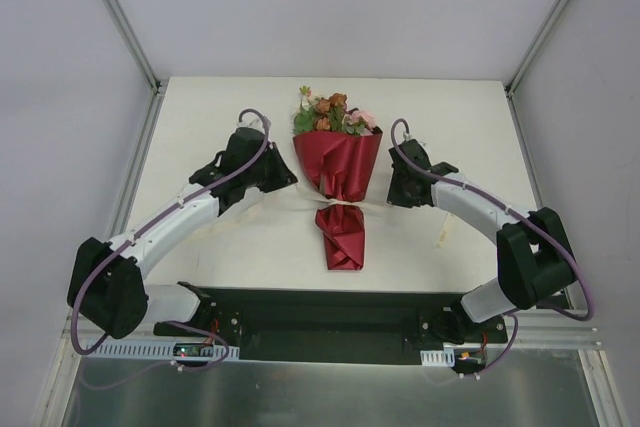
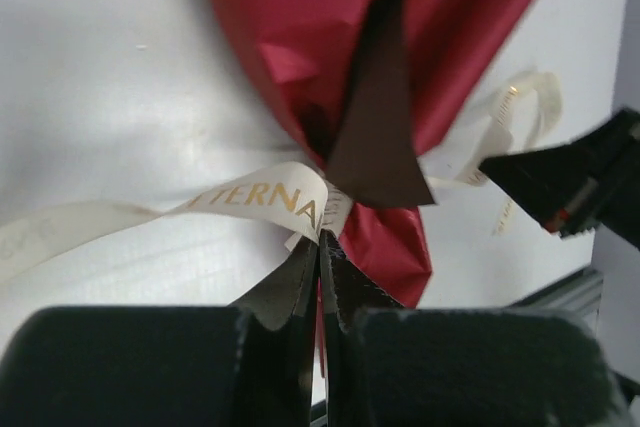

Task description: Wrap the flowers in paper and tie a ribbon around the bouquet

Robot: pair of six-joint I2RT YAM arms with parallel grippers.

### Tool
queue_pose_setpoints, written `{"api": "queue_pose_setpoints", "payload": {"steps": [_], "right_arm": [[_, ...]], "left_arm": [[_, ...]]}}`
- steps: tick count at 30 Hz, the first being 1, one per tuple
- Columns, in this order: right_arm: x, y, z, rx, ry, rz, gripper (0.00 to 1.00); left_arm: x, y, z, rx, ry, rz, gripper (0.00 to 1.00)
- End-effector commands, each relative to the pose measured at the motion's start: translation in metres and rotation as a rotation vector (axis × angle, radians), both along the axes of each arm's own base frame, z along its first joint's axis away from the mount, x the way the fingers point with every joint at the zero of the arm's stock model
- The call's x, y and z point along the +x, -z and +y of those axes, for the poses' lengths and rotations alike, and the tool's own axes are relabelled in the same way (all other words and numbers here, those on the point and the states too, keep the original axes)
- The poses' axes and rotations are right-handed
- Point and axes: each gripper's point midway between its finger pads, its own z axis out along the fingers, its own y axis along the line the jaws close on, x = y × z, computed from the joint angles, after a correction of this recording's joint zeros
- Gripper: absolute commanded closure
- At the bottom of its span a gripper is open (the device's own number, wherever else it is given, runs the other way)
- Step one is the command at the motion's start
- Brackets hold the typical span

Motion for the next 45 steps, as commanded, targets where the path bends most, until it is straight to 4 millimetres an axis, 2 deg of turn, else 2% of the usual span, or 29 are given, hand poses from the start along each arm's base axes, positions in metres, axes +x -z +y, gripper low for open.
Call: {"api": "queue_pose_setpoints", "payload": {"steps": [1, 5, 7, 12, 14, 15, 16, 18, 19, 20, 22, 23, 25, 26, 29, 30, 31, 33, 35, 37, 41, 44, 45], "right_arm": [[0.008, -0.038, 0.03, 0.123, -0.095, -0.034, 1.0], [0.006, -0.039, 0.04, 0.163, -0.115, -0.015, 1.0], [0.005, -0.038, 0.044, 0.181, -0.121, -0.002, 1.0], [0.003, -0.042, 0.057, 0.254, -0.144, 0.019, 0.99], [0.004, -0.045, 0.052, 0.27, -0.128, 0.036, 0.93], [0.004, -0.045, 0.047, 0.268, -0.115, 0.049, 0.88], [0.003, -0.049, 0.042, 0.269, -0.106, 0.049, 0.77], [-0.001, -0.049, 0.019, 0.265, -0.048, 0.076, 0.55], [-0.004, -0.049, 0.009, 0.259, -0.03, 0.076, 0.38], [-0.006, -0.051, -0.012, 0.251, 0.023, 0.069, 0.34], [-0.008, -0.049, -0.04, 0.223, 0.098, 0.078, 0.22], [-0.007, -0.045, -0.063, 0.201, 0.153, 0.09, 0.21], [-0.004, -0.041, -0.09, 0.147, 0.215, 0.11, 0.2], [-0.005, -0.037, -0.118, 0.07, 0.272, 0.126, 0.2], [-0.001, -0.018, -0.147, -0.029, 0.319, 0.18, 0.2], [-0.003, -0.005, -0.155, -0.045, 0.324, 0.224, 0.23], [0.004, 0.001, -0.156, -0.04, 0.315, 0.216, 0.29], [0.011, 0.007, -0.153, -0.02, 0.291, 0.211, 0.34], [0.021, 0.012, -0.149, -0.002, 0.271, 0.183, 0.34], [0.028, 0.014, -0.155, -0.038, 0.269, 0.171, 0.32], [0.027, 0.03, -0.171, -0.13, 0.307, 0.239, 0.34], [0.025, 0.04, -0.17, -0.126, 0.324, 0.262, 0.46], [0.025, 0.042, -0.169, -0.123, 0.324, 0.26, 0.63]], "left_arm": [[-0.007, -0.037, -0.035, -0.023, 0.191, -0.129, 1.0], [-0.021, -0.058, -0.072, -0.05, 0.325, -0.171, 1.0], [-0.027, -0.069, -0.084, -0.067, 0.376, -0.194, 1.0], [-0.043, -0.07, -0.108, -0.117, 0.471, -0.162, 1.0], [-0.044, -0.068, -0.117, -0.144, 0.501, -0.139, 1.0], [-0.044, -0.069, -0.121, -0.158, 0.512, -0.129, 1.0], [-0.046, -0.079, -0.128, -0.185, 0.541, -0.134, 1.0], [-0.045, -0.081, -0.136, -0.197, 0.562, -0.131, 1.0], [-0.044, -0.086, -0.139, -0.204, 0.567, -0.14, 1.0], [-0.043, -0.083, -0.141, -0.203, 0.571, -0.13, 1.0], [-0.042, -0.082, -0.142, -0.206, 0.568, -0.123, 1.0], [-0.04, -0.078, -0.143, -0.202, 0.562, -0.113, 1.0], [-0.041, -0.074, -0.143, -0.203, 0.559, -0.097, 1.0], [-0.041, -0.071, -0.144, -0.201, 0.558, -0.09, 1.0], [-0.042, -0.068, -0.143, -0.206, 0.549, -0.068, 1.0], [-0.042, -0.068, -0.144, -0.21, 0.549, -0.064, 1.0], [-0.042, -0.068, -0.143, -0.209, 0.548, -0.065, 1.0], [-0.042, -0.068, -0.144, -0.21, 0.548, -0.066, 1.0], [-0.041, -0.066, -0.144, -0.208, 0.546, -0.058, 1.0], [-0.042, -0.066, -0.146, -0.218, 0.556, -0.05, 1.0], [-0.042, -0.058, -0.147, -0.217, 0.55, -0.021, 1.0], [-0.043, -0.055, -0.146, -0.215, 0.549, -0.014, 1.0], [-0.044, -0.053, -0.145, -0.212, 0.547, -0.015, 1.0]]}}
